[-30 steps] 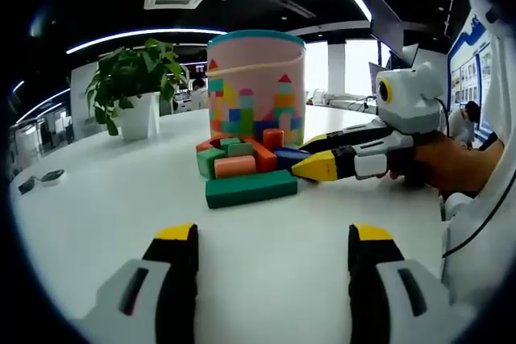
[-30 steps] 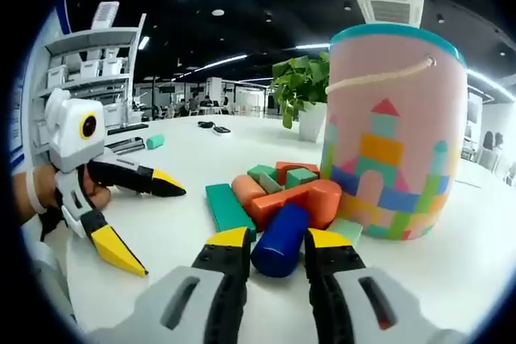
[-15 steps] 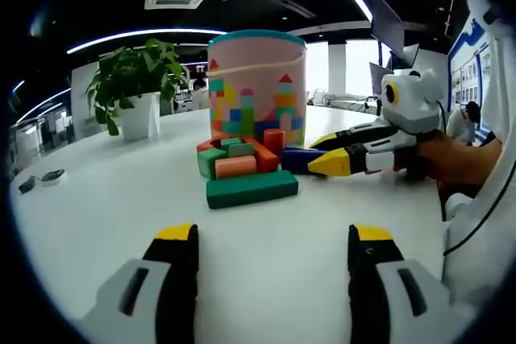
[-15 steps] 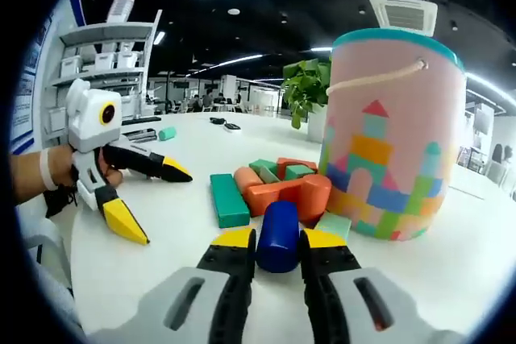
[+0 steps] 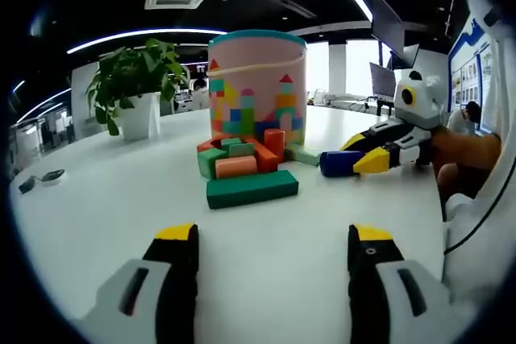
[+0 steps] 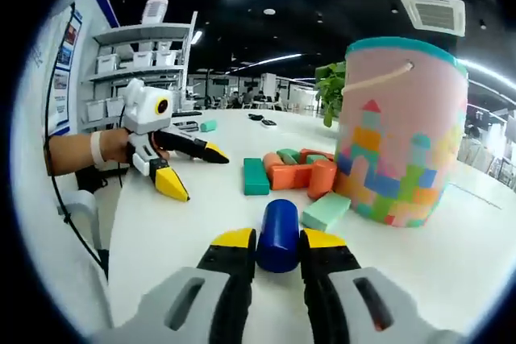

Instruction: Arrange the toys in the designated storage area by placing each visible toy with the group until no toy remains scattered across the table.

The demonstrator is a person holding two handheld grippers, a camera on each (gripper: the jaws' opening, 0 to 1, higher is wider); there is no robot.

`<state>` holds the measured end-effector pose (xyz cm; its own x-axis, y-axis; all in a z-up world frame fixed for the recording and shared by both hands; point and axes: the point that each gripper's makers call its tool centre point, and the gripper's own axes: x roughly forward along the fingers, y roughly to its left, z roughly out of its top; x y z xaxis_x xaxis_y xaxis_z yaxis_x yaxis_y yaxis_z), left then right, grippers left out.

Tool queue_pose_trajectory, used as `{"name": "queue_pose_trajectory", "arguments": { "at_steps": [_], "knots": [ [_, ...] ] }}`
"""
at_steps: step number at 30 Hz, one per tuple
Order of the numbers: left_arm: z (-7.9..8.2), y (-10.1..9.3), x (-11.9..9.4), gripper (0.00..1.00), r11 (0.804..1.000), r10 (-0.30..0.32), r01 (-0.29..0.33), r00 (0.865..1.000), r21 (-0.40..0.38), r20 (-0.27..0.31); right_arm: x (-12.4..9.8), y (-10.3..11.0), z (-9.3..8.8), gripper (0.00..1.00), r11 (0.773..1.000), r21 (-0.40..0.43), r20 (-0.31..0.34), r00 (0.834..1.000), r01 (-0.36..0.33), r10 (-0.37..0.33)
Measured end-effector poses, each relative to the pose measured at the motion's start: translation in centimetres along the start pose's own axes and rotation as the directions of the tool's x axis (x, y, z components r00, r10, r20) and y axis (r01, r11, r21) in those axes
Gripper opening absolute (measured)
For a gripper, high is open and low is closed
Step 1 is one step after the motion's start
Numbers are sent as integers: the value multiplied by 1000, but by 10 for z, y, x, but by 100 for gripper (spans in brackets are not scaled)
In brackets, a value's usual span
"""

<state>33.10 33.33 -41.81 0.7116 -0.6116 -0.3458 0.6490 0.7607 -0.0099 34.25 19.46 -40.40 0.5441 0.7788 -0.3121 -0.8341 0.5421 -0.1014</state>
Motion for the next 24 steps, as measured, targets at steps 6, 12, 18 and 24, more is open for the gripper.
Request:
{"name": "queue_pose_trajectory", "arguments": {
  "at_steps": [6, 12, 18, 24],
  "knots": [
    [0, 0, 0, 78, 1000, 2, -2, 1000, -1, 0, -14, -13, -6, 22, 1000, 31, -8, 1000, -5, 5],
    [0, 1, 1, 78, 1000, 3, -3, 1000, -1, 0, -17, -18, -7, 22, 1000, 19, -7, 1000, -3, 3],
    [1, 0, 1, 78, 1000, 0, 0, 1000, -1, 0, -16, -18, -7, 22, 1000, -21, -1, 1000, 1, -1],
    [1, 0, 1, 78, 1000, -1, 1, 1000, 0, 0, -13, -18, -7, 22, 1000, -24, 0, 1000, 1, -1]
  ]
}}
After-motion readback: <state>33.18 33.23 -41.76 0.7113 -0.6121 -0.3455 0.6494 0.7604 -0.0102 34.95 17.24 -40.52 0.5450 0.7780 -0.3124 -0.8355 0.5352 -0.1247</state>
